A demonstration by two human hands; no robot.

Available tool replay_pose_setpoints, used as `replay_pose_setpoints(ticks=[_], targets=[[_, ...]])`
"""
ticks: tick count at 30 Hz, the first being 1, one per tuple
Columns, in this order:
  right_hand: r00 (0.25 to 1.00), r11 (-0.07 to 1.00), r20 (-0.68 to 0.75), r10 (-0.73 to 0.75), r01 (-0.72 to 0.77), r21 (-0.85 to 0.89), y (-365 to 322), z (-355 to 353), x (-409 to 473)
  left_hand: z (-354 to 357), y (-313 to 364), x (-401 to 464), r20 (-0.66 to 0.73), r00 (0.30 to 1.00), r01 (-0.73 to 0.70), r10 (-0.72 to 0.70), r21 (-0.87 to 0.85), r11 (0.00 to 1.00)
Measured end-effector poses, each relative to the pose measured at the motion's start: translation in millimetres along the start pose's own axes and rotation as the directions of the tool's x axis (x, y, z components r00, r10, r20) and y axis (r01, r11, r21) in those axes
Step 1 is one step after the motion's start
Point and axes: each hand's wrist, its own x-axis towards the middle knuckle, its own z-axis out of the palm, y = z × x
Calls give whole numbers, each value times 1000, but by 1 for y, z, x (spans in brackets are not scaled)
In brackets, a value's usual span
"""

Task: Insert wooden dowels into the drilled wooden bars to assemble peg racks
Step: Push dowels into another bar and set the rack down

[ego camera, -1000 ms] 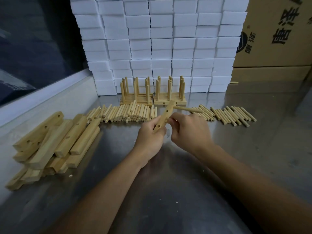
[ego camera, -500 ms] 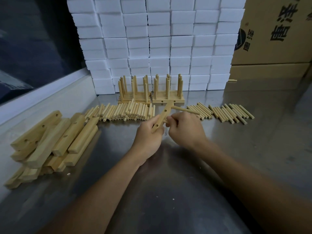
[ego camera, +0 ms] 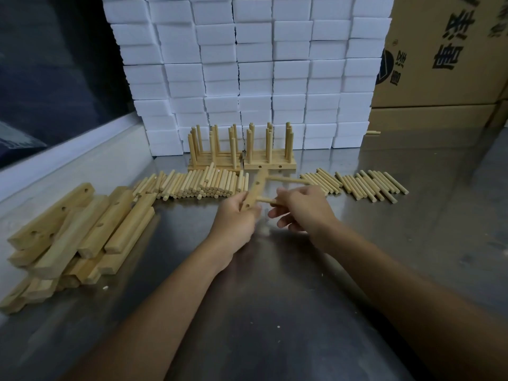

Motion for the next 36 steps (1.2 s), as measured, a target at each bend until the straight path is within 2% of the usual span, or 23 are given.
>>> replay_pose_setpoints(ticks=[3, 5, 6, 8, 10, 12, 17, 19, 22, 24, 32, 36], targets=[[997, 987, 5, 79, -79, 142, 0, -6, 1, -7, 1, 5, -118, 985, 98, -122, -190, 977], [999, 988, -11, 53, -51, 146, 3, -9, 2, -15, 3, 7, -153, 965, 147, -214, -358, 922], [999, 998, -44, -2, 5, 70, 5, -11, 2, -19, 4, 9, -153, 955, 167, -254, -429, 888], [975, 952, -112, -191, 156, -263, 13, -15, 5, -25, 5, 11, -114, 941, 208, -319, -548, 810], [938, 808, -119, -325, 210, -550, 17, -21, 11, -27, 6, 11, -45, 930, 254, -366, -641, 725], [924, 698, -120, -364, 185, -692, 18, -27, 17, -30, 7, 10, 3, 923, 277, -384, -697, 661], [904, 638, -147, -403, 162, -752, 21, -38, 27, -33, 8, 10, 30, 930, 263, -366, -748, 609], [895, 562, -126, -427, 155, -812, 21, -38, 30, -32, 9, 9, 22, 932, 254, -361, -751, 610], [951, 433, -62, -304, 80, -898, 24, -37, 34, -32, 9, 9, 20, 932, 255, -362, -746, 615], [967, 395, -41, -251, 64, -916, 27, -36, 36, -31, 10, 8, 19, 932, 256, -363, -743, 618], [941, 399, -172, -290, -44, -916, 24, -40, 34, -31, 9, 8, 3, 932, 251, -362, -727, 639], [918, 472, -182, -353, 7, -881, 25, -41, 33, -30, 9, 8, 2, 935, 244, -354, -727, 642]])
